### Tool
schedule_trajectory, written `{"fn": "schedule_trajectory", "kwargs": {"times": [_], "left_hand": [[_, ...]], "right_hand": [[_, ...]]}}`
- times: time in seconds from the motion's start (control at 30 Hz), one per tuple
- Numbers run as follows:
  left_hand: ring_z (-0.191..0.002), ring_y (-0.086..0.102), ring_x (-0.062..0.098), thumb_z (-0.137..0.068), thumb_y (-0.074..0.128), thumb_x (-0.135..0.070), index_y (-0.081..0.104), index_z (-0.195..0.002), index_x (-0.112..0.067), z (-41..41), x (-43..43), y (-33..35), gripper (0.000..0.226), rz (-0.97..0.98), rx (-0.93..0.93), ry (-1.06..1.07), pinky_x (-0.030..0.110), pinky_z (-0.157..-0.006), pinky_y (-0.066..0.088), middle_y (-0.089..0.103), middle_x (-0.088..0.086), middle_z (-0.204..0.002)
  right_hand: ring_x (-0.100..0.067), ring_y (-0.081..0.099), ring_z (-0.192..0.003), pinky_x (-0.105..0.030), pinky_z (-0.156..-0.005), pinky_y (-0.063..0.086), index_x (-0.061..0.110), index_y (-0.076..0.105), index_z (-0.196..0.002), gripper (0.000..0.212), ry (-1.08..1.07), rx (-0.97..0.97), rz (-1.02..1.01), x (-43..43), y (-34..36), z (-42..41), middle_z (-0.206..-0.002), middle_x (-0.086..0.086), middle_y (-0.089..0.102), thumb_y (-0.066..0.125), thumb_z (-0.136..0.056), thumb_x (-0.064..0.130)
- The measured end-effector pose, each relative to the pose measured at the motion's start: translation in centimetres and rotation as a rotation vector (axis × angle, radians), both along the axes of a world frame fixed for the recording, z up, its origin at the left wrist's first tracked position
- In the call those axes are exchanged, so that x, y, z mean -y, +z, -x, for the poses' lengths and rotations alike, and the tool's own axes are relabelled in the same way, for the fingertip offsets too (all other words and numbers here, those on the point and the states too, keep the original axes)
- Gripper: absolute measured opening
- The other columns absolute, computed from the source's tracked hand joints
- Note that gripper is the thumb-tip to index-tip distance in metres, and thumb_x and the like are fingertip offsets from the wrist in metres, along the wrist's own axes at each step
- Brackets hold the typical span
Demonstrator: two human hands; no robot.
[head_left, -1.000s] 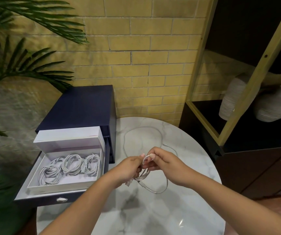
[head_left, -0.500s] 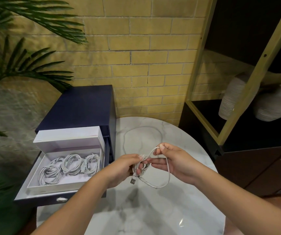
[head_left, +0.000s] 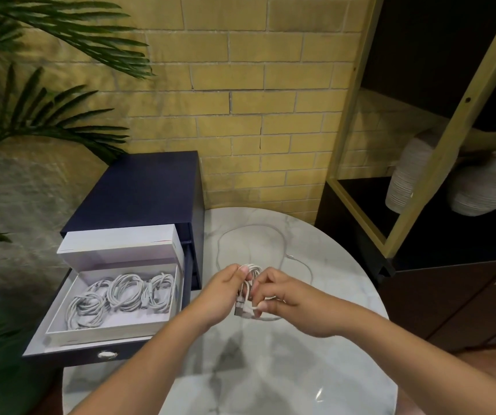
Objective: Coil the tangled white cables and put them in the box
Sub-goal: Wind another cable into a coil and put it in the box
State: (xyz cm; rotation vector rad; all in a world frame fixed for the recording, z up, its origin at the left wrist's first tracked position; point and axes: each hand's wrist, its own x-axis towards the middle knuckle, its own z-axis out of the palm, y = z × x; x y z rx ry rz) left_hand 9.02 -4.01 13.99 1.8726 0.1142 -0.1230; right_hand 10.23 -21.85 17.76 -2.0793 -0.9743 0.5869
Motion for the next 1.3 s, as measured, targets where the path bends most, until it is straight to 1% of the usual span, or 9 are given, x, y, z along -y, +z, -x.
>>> {"fn": "schedule_trajectory", "kwargs": {"times": [0.13, 0.27, 0.43, 0.57, 0.67, 0.77, 0.9, 1.07, 1.3], "left_hand": [[-0.067, 0.05, 0.008, -0.104, 0.032, -0.032, 0.058, -0.092, -0.009, 0.1, -0.2, -0.1, 0.037, -0.029, -0.008, -0.011, 0.011, -0.057, 0.042, 0.058, -0.003, -0.075], [-0.059, 0.046, 0.006, -0.105, 0.032, -0.028, 0.053, -0.082, -0.017, 0.5, -0.1, 0.2, 0.033, -0.033, 0.007, -0.048, 0.008, -0.054, 0.038, 0.053, -0.003, -0.069], [-0.063, 0.041, 0.01, -0.104, 0.031, -0.036, 0.046, -0.078, -0.018, 0.7, -0.3, 0.3, 0.035, -0.132, 0.008, -0.102, 0.027, -0.067, 0.036, 0.047, -0.004, -0.07], [-0.064, 0.041, 0.01, -0.092, 0.041, -0.062, 0.048, -0.075, -0.026, 0.9, -0.7, 0.3, 0.04, -0.035, -0.124, -0.21, 0.028, -0.07, 0.036, 0.047, -0.01, -0.068], [-0.069, 0.049, 0.004, -0.086, 0.061, -0.052, 0.052, -0.081, -0.027, 0.9, -1.2, -0.1, 0.026, -0.163, -0.106, -0.285, 0.024, -0.07, 0.039, 0.054, -0.017, -0.073], [-0.068, 0.048, 0.007, -0.092, 0.051, -0.052, 0.05, -0.077, -0.028, 0.9, -1.6, -0.5, 0.028, -0.2, -0.078, -0.272, 0.029, -0.072, 0.039, 0.052, -0.015, -0.071], [-0.061, 0.041, 0.008, -0.096, 0.045, -0.051, 0.043, -0.066, -0.027, 1.0, -1.1, 0.0, 0.039, -0.137, -0.03, -0.221, 0.029, -0.069, 0.035, 0.047, -0.016, -0.059], [-0.059, 0.035, 0.013, -0.094, 0.047, -0.05, 0.042, -0.067, -0.021, 0.5, -0.2, 0.1, 0.041, 0.031, -0.036, -0.059, 0.033, -0.068, 0.03, 0.041, -0.011, -0.059], [-0.052, 0.033, 0.008, -0.098, 0.044, -0.045, 0.04, -0.073, -0.017, 0.3, 0.2, 0.0, 0.038, 0.094, -0.053, -0.012, 0.028, -0.061, 0.028, 0.037, -0.013, -0.057]], "right_hand": [[-0.003, 0.044, -0.115, -0.007, -0.096, 0.031, 0.018, 0.068, -0.099, 0.017, 0.076, 0.052, 0.048, -0.1, 0.1, 0.3, -0.119, 0.006, 0.042, 0.051, -0.098, 0.021], [-0.011, 0.054, -0.114, -0.025, -0.105, 0.039, 0.023, 0.067, -0.097, 0.019, -0.071, -0.11, -0.22, 0.0, 0.5, -0.4, -0.115, -0.004, 0.054, 0.049, -0.099, 0.019], [-0.01, 0.06, -0.081, -0.028, -0.084, 0.049, 0.017, 0.064, -0.089, 0.023, -0.234, -0.228, -0.3, 0.4, 0.9, -2.0, -0.077, 0.009, 0.063, 0.044, -0.101, 0.017], [0.002, 0.045, -0.06, -0.011, -0.06, 0.039, 0.017, 0.062, -0.085, 0.025, -0.31, -0.093, -0.195, 0.8, 1.7, -3.1, -0.061, 0.018, 0.055, 0.044, -0.101, 0.017], [0.003, 0.046, -0.064, -0.01, -0.063, 0.038, 0.022, 0.063, -0.083, 0.024, -0.308, 0.033, -0.112, 1.1, 1.9, -3.8, -0.067, 0.021, 0.058, 0.046, -0.1, 0.019], [-0.005, 0.05, -0.071, -0.021, -0.07, 0.042, 0.02, 0.065, -0.085, 0.021, -0.294, 0.16, -0.031, 1.3, 1.6, -4.5, -0.079, 0.004, 0.061, 0.049, -0.099, 0.02], [-0.013, 0.054, -0.081, -0.027, -0.075, 0.044, 0.015, 0.069, -0.092, 0.02, -0.311, 0.223, -0.011, 1.7, 1.0, -5.5, -0.086, 0.0, 0.061, 0.05, -0.098, 0.02], [-0.011, 0.039, -0.1, -0.025, -0.089, 0.036, 0.023, 0.065, -0.112, 0.02, -0.454, 0.591, 0.006, 1.0, -0.6, -5.5, -0.102, 0.007, 0.046, 0.058, -0.094, 0.027], [-0.001, 0.049, -0.097, -0.011, -0.079, 0.041, 0.03, 0.046, -0.128, 0.053, -0.329, 0.354, -0.025, -0.6, -1.6, -2.6, -0.116, 0.012, 0.044, 0.069, -0.083, 0.042]]}}
